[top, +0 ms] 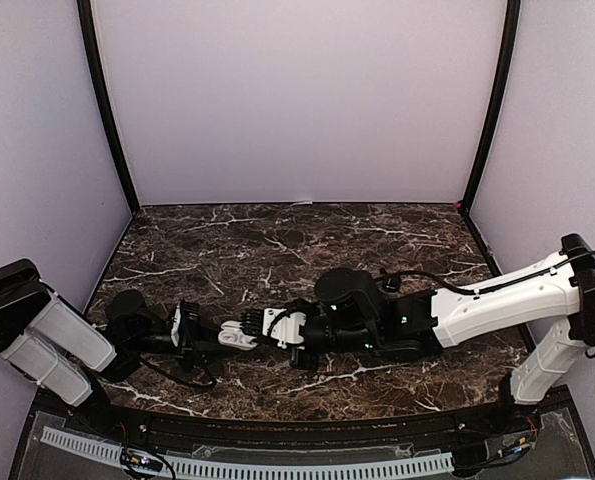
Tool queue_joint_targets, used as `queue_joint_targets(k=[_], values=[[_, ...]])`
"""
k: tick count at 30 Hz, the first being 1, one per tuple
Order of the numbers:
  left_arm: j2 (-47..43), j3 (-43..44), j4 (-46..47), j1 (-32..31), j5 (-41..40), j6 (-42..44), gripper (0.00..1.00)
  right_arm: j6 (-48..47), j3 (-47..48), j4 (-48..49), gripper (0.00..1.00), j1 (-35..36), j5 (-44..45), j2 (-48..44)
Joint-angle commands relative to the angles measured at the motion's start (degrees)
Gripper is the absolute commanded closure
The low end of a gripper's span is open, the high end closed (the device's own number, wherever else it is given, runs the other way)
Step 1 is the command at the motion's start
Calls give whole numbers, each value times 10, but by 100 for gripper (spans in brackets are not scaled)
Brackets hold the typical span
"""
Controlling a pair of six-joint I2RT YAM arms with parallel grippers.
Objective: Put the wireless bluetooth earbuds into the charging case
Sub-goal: Insert the right earbud into the right side groove of the charging case.
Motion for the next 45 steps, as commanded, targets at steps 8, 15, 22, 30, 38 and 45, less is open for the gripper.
queue_joint_targets(k=[8, 15, 22, 30, 38, 45], values=[[-5, 13, -15, 3, 12, 0, 100, -10, 31, -2, 100, 11, 19, 32], [-6, 13, -16, 3, 13, 0, 100, -13, 38, -8, 100, 15, 28, 42], [-4, 14, -17, 3, 14, 0, 100, -15, 44, -16, 95, 17, 38, 49], [-5, 13, -18, 3, 13, 1, 100, -9, 30, -3, 87, 21, 56, 35], [-6, 14, -19, 3, 14, 1, 100, -1, 15, 11, 85, 22, 61, 15], [-8, 13, -20, 2, 12, 2, 100, 19, -40, 65, 84, 14, 60, -36]])
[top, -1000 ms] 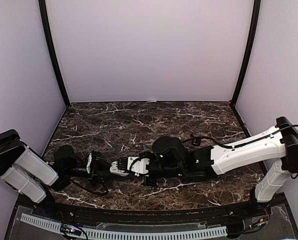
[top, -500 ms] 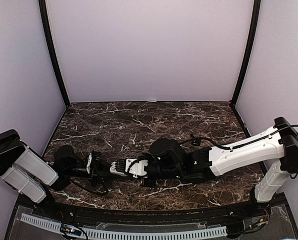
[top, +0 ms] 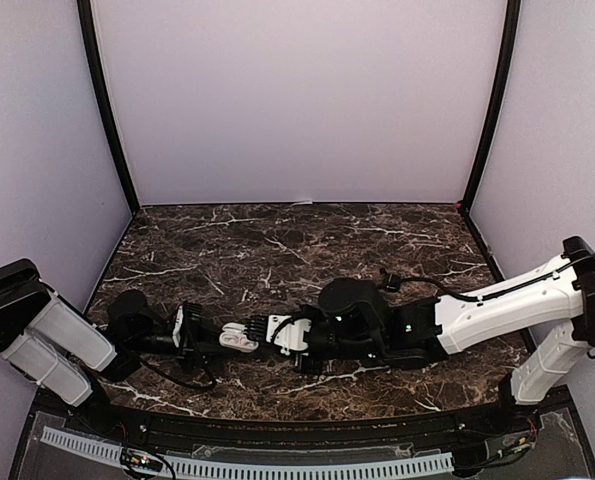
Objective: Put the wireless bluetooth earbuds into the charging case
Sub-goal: Insert the right earbud into the right side groove of the charging case.
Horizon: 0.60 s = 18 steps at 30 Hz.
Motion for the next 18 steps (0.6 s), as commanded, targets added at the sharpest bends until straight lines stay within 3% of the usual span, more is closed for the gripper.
queue_joint_targets(k=[1, 10, 18], values=[[-9, 10, 3, 3, 10, 1, 100, 28, -34, 62, 84, -5, 2, -43], [-12, 10, 5, 3, 15, 0, 100, 126, -106, 147, 84, -68, -51, -66], [-8, 9, 23, 3, 30, -7, 100, 145, -78, 178, 92, -79, -110, 42]])
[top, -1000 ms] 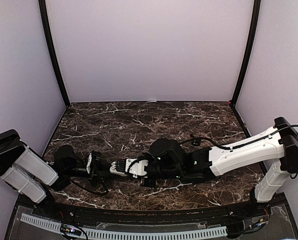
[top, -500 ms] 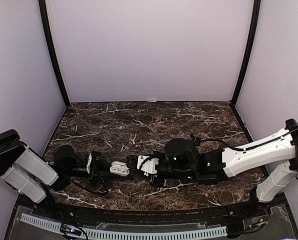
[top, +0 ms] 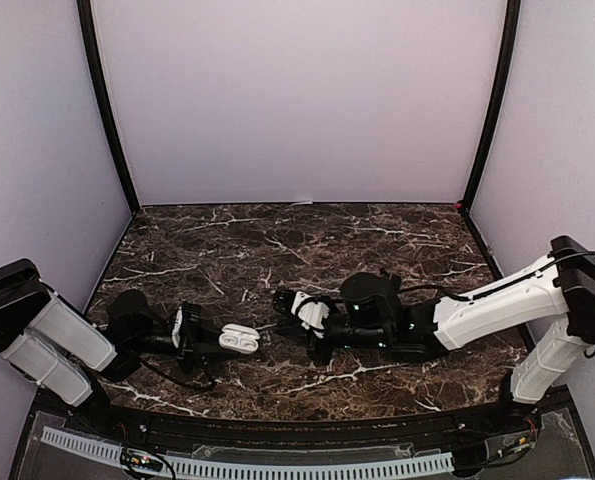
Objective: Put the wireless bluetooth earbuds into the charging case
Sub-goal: Insert the right earbud into the right side groove of the charging case, then close the charging case with the earbuds.
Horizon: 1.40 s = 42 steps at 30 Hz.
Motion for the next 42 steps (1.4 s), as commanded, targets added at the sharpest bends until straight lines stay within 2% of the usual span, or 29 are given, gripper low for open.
queue_joint_targets(k=[1, 3, 11, 26, 31, 42], values=[[-6, 9, 26, 3, 23, -8, 100, 26, 32, 43, 95, 0, -59, 72], [-3, 9, 32, 3, 27, -11, 100, 27, 49, 51, 100, 1, -81, 91], [-2, 14, 25, 3, 34, -18, 100, 7, 58, 104, 100, 1, -153, 98], [4, 35, -29, 2, 34, -21, 100, -11, 44, 117, 100, 1, -134, 55], [4, 43, -51, 3, 26, -19, 100, -19, 46, 95, 100, 4, -130, 33], [6, 50, -66, 3, 22, -21, 100, -37, -6, 130, 100, 6, -135, -13]])
